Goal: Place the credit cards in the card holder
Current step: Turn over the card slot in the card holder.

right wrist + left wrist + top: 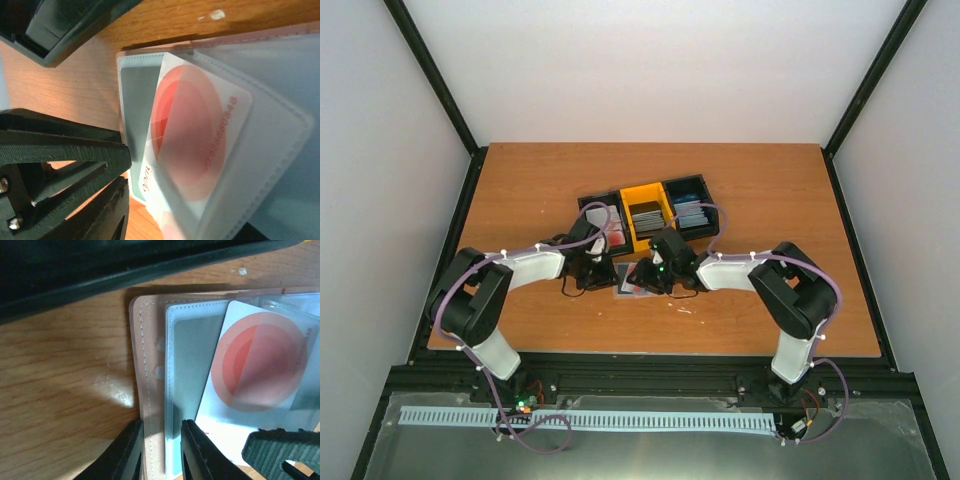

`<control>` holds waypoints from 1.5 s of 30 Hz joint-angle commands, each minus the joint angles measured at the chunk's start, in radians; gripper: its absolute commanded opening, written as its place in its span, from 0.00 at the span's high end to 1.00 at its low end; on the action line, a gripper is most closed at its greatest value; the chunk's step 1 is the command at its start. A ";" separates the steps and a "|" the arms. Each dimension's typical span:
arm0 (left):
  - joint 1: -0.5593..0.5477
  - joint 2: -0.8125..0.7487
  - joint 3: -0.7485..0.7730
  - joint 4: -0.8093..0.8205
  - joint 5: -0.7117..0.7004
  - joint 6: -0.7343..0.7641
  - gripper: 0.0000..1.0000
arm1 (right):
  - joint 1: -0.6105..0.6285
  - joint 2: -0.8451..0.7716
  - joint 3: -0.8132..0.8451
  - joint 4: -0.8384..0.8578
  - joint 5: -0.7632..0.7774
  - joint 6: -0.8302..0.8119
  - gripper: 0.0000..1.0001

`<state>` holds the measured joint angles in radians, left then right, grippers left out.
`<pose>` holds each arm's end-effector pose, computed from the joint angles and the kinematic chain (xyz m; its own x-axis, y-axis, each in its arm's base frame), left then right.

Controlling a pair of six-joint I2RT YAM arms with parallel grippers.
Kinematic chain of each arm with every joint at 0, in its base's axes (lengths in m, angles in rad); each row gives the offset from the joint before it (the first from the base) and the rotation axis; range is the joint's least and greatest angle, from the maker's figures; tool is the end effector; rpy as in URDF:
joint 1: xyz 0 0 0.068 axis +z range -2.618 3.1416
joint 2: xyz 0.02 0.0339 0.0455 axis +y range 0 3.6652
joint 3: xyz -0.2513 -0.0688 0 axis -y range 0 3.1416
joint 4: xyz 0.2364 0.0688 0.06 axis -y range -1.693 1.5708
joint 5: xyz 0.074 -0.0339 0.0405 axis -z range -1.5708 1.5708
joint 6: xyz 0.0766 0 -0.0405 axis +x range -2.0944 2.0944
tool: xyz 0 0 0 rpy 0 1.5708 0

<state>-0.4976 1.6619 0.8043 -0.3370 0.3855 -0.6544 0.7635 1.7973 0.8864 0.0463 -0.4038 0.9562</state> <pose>0.2465 -0.1667 0.0894 -0.9915 -0.1033 -0.0786 -0.0502 0.8639 -0.5011 0.2411 0.2724 0.0985 -0.9869 0.0954 -0.1300 -0.0238 0.7112 0.7026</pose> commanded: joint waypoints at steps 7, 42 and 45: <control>-0.052 0.125 -0.076 -0.113 -0.120 -0.019 0.77 | 0.008 0.004 0.026 -0.072 0.065 0.003 0.84; -0.051 -0.186 -0.041 -0.123 -0.142 -0.046 0.63 | -0.079 -0.114 -0.111 -0.024 -0.002 -0.084 0.85; -0.051 -0.273 -0.050 -0.070 -0.060 -0.041 0.61 | -0.086 -0.118 -0.126 -0.016 -0.001 -0.088 0.84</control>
<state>-0.5438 1.4960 0.7506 -0.4065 0.2840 -0.6903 0.6895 1.6825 0.7849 -0.0135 -0.3901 0.8787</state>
